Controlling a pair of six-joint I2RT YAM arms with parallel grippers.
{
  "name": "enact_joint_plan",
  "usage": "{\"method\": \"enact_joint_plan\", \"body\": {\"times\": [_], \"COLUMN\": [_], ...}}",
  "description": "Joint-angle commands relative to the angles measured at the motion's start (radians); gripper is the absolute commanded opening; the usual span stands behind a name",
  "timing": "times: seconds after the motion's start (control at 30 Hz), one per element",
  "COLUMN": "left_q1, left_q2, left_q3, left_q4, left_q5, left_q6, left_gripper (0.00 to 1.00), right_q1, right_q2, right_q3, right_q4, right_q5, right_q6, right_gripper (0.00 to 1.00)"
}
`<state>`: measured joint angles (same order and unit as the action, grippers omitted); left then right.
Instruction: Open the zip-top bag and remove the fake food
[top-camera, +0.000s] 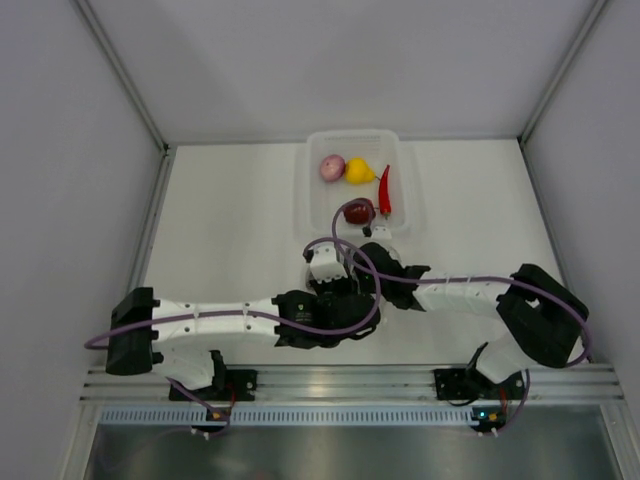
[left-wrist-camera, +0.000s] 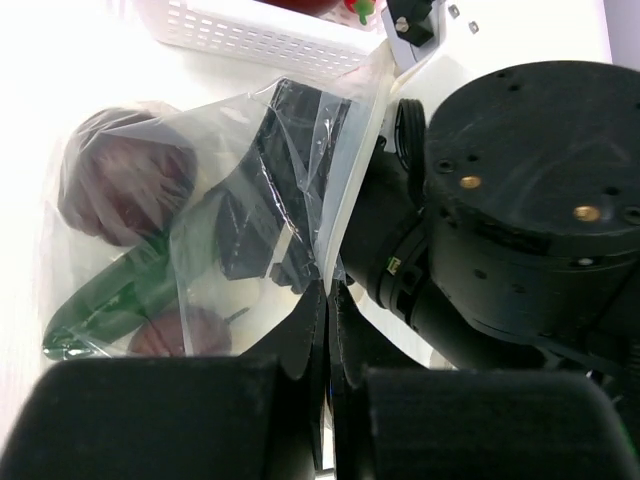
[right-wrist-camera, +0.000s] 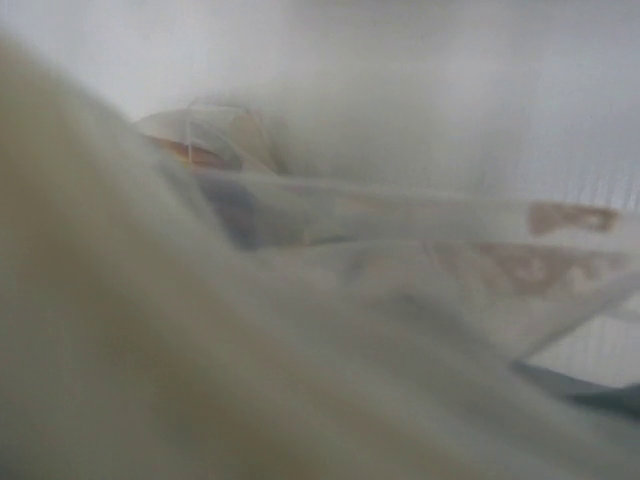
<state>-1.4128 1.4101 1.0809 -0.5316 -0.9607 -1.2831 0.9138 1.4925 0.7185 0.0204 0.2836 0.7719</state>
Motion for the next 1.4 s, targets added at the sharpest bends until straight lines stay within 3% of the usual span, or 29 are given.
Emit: {"method": "enact_joint_plan", "body": {"times": [0.0,0.23,0.43,0.67,0.8,1.0,1.37], "left_q1": [-0.006,-0.009,-0.009,-0.009,-0.009,-0.009,-0.009], "left_q2": [-0.005,-0.003,-0.026,-0.030,-0.037,-0.052,-0.086], "left_q3": [0.004,-0.015,-0.056,-0.076,-0.087,-0.105,-0.147], "left_q4": [0.018,0.018,0.018,0.016,0.018,0.016,0.015], "left_q5": [-0.033,-0.038,-0.076,-0.084,-0.087,-0.095,-0.131], "left_q6": [-0.013,-0.019,-0.035,-0.061,-0.067,-0.081,-0.145], "left_gripper": [0.00,0.00,0.00,0.00,0.00,0.00,0.00], "right_q1": [0.011,0.028,0.072,0.089,0.089,0.091,0.092], "right_q2": [0.035,0.149,0.157,0.160,0.144,0.107,-0.041], "right_q3": [0.045,0.124,0.116,0.121,0.128,0.162,0.119], "right_q4": [0.023,-0.017,-0.011,0.009,0.019,-0.014,0.004], "right_q5": [0.040,0.071,0.060,0.054,0.057,0.086,0.103], "right_q6": [0.046,0.061,0.087,0.095,0.080,0.050,0.033], "right_gripper": [0.63,0.61,0.54,0.23,0.20,0.02,0.00]}}
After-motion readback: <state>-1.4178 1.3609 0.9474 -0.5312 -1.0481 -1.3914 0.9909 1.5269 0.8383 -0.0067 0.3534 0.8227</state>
